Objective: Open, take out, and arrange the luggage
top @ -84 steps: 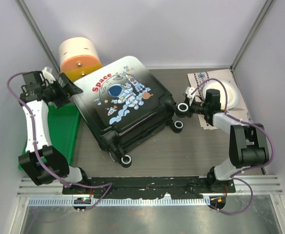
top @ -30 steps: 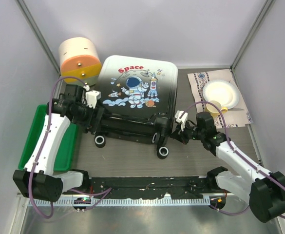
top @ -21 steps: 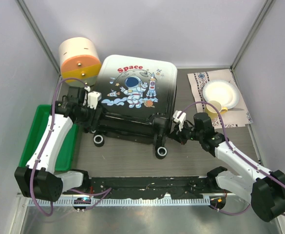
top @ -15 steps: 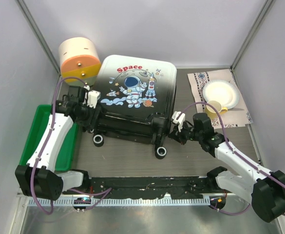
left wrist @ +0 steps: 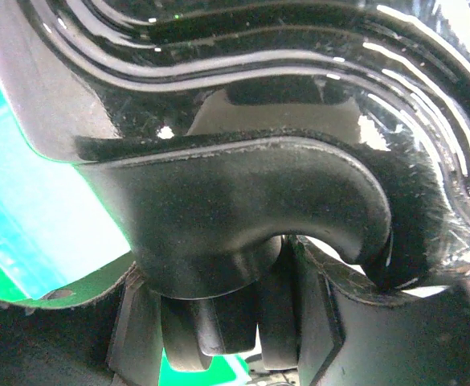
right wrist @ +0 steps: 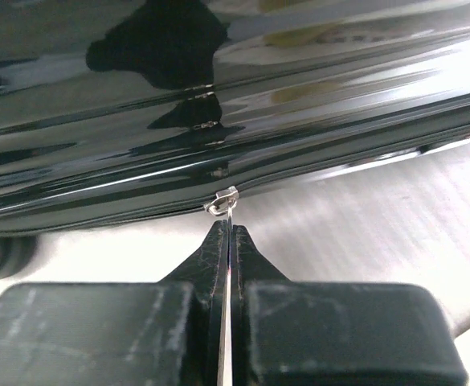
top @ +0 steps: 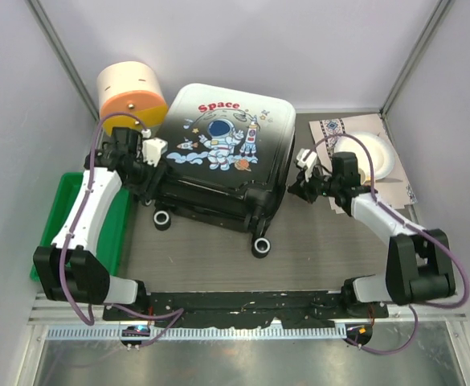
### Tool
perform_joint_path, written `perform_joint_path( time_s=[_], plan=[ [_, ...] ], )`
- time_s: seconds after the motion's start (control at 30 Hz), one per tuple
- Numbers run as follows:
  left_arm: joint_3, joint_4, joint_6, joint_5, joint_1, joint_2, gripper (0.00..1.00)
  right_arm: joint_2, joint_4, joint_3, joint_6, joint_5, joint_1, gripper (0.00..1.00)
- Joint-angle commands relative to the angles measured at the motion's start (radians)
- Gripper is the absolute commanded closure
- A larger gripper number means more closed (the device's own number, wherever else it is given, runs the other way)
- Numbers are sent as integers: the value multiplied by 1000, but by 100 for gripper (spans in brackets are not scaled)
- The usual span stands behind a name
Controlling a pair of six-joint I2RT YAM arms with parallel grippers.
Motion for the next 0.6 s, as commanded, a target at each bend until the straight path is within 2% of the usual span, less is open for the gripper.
perform_joint_path(
  time_s=[0.0, 0.3, 0.43, 0.57],
  plan=[
    [19, 66, 137, -101, 32, 76, 100, 153, 181, 158, -42, 59, -73, 99],
    [121, 103, 200, -89, 67, 233, 100, 506, 400, 495, 139, 108, -181, 99],
    [157, 111, 230, -89, 80, 277, 100, 687, 423, 722, 202, 148, -185, 99],
    [155, 128, 267, -58, 116, 296, 100, 820, 452, 871, 255, 149, -185, 99]
  ],
)
